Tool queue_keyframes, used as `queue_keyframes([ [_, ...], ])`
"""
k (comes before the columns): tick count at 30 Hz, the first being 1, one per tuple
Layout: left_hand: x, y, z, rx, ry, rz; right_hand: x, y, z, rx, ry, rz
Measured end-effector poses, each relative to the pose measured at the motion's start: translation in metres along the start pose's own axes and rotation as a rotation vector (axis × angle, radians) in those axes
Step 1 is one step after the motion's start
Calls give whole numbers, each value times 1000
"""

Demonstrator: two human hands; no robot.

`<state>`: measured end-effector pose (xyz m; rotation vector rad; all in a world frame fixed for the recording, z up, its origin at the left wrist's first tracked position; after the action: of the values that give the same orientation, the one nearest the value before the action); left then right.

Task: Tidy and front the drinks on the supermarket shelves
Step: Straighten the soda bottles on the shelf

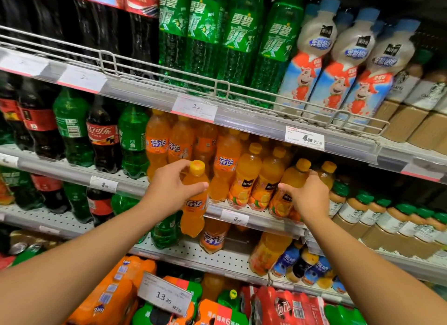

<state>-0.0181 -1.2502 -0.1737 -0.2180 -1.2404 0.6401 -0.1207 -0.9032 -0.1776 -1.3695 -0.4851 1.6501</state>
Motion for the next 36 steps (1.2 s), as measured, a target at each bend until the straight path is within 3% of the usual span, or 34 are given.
queue_keyframes([
  [7,1,1,3,-6,-8,-12,-5,5,5,-45,-65,-125],
  [24,1,12,-5,-13,-24,-4,6,17,13,-139,-32,-135],
  [31,10,17,-10,-13,-46,-14,10,3,-2,-145,-57,77],
  [34,22,28,-15,-43,-43,-16,-3,-7,-29,-108,-205,171],
  [36,30,35,-18,-53,-60,-26,-29,-1,-60,-194,-339,273],
])
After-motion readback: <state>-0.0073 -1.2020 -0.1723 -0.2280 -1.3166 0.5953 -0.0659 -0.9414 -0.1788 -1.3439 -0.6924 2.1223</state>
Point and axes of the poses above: each hand's wrist, its own z-axis towards the middle knuckle, its own y-axis out of the palm, x = y × z, the point moved 10 cm from there along z, towards the middle knuckle, and after that the axes turned 2 degrees about -x, right-handed, at the moved point
